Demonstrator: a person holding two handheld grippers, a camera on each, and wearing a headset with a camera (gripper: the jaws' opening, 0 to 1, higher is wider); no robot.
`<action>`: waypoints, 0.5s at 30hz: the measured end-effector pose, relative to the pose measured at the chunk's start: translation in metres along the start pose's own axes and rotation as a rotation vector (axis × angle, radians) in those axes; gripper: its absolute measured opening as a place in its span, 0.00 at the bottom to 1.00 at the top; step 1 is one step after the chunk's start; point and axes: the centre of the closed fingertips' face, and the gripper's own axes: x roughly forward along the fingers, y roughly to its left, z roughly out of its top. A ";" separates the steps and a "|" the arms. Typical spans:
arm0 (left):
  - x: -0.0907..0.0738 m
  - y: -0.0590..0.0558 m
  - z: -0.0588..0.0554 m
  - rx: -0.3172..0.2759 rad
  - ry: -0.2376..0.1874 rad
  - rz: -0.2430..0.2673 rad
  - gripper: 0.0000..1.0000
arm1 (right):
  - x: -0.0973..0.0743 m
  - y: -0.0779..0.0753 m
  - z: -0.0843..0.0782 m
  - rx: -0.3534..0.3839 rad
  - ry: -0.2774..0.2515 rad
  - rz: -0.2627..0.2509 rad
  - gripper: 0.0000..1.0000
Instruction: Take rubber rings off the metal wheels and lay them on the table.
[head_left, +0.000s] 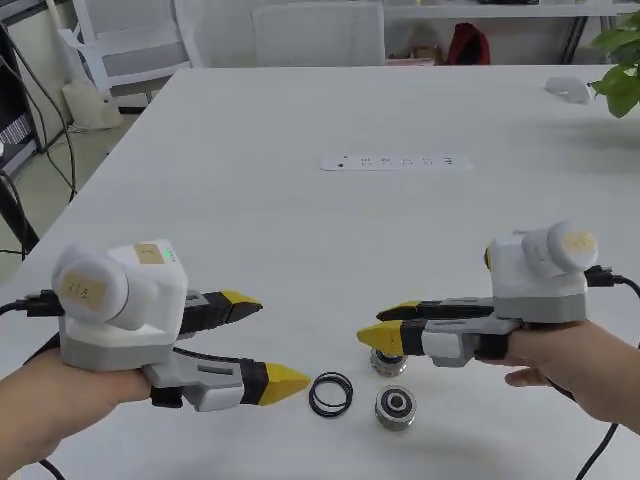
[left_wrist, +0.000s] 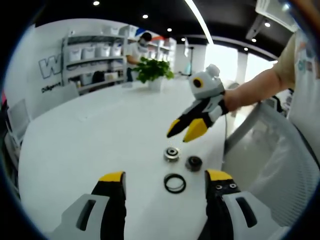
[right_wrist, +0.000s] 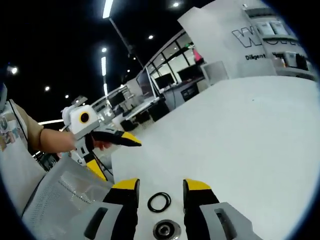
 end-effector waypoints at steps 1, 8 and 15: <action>-0.001 -0.001 0.002 0.003 -0.002 0.001 0.66 | -0.003 0.000 0.001 -0.007 -0.004 -0.004 0.34; -0.003 -0.008 0.011 0.047 -0.003 -0.004 0.68 | -0.021 0.003 0.011 -0.065 -0.035 -0.028 0.39; -0.005 -0.014 0.014 0.059 -0.008 -0.008 0.71 | -0.038 0.009 0.011 -0.145 -0.027 -0.058 0.48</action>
